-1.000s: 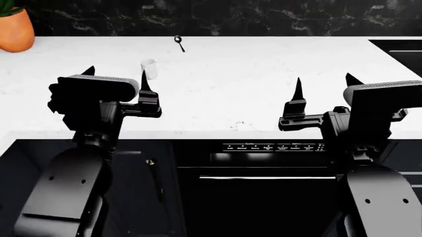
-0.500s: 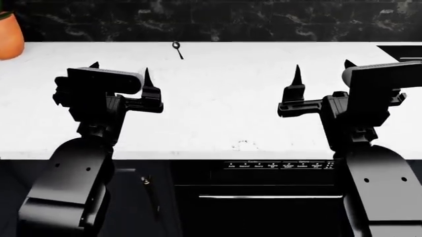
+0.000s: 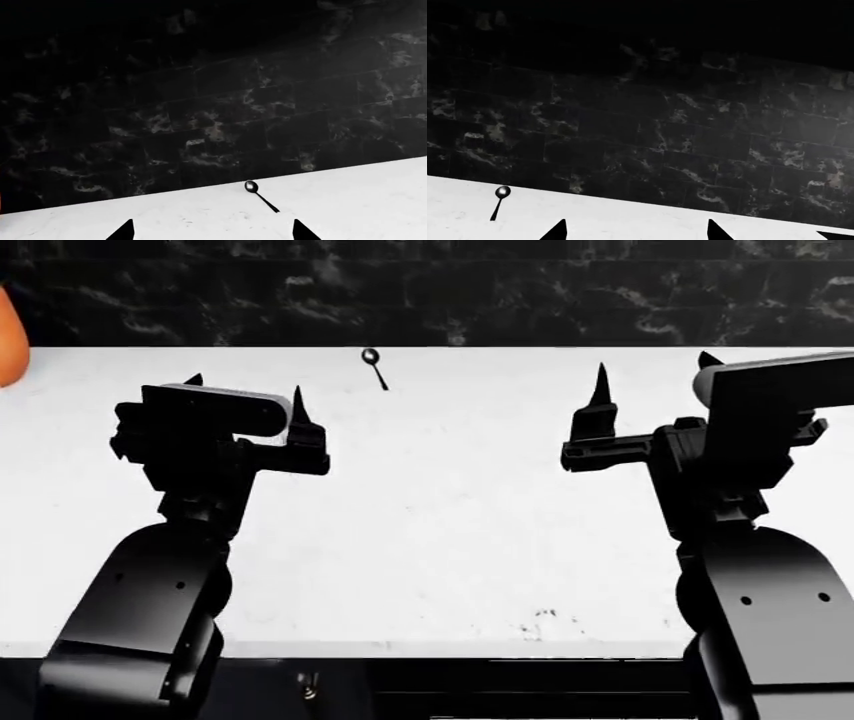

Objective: A wet mug is on the counter and needs to be dried. Pick it up and place it upside down in the open cabinet.

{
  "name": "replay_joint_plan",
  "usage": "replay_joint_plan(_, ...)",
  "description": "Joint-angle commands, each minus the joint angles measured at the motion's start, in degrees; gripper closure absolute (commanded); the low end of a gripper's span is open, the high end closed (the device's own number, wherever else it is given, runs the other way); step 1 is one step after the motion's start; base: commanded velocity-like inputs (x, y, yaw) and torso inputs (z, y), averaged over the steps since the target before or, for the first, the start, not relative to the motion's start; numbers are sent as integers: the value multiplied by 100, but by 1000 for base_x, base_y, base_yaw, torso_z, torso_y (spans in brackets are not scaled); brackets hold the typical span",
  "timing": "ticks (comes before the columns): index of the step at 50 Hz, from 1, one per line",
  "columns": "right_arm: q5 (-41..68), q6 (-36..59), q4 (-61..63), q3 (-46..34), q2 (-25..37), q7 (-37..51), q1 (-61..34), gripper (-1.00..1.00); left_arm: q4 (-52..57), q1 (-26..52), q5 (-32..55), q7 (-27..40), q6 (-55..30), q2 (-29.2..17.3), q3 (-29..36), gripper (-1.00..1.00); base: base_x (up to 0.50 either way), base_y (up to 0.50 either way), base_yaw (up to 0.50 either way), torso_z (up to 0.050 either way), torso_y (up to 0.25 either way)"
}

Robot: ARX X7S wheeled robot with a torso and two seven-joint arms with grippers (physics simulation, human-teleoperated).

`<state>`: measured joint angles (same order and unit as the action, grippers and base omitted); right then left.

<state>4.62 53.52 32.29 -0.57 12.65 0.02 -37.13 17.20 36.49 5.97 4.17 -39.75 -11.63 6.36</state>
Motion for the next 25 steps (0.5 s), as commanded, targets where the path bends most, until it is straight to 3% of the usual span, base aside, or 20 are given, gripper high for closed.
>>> replay_joint_plan(1, 38, 43, 58, -2, 29, 21, -22, -100, -1, 7, 29, 28, -18, -31, 14, -100, 359, 258, 0, 0, 0)
replay_joint_plan(25, 121, 47, 38, 12, 42, 73, -27, -100, -42, -12, 79, 70, 1, -89, 71, -100, 257, 85, 0, 0, 1)
